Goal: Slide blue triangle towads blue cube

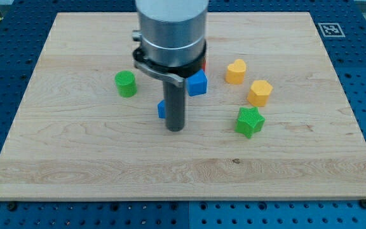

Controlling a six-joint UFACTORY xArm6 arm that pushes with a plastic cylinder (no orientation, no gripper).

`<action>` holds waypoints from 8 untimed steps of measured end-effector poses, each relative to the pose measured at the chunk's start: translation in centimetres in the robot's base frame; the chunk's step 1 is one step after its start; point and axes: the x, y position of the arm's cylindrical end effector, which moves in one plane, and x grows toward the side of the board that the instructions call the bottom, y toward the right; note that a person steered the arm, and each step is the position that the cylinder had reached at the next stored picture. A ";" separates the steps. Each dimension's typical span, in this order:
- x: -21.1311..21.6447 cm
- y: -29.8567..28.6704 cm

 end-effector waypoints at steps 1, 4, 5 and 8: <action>0.0 -3.1; -1.5 -4.6; -2.0 -4.4; -2.4 -1.5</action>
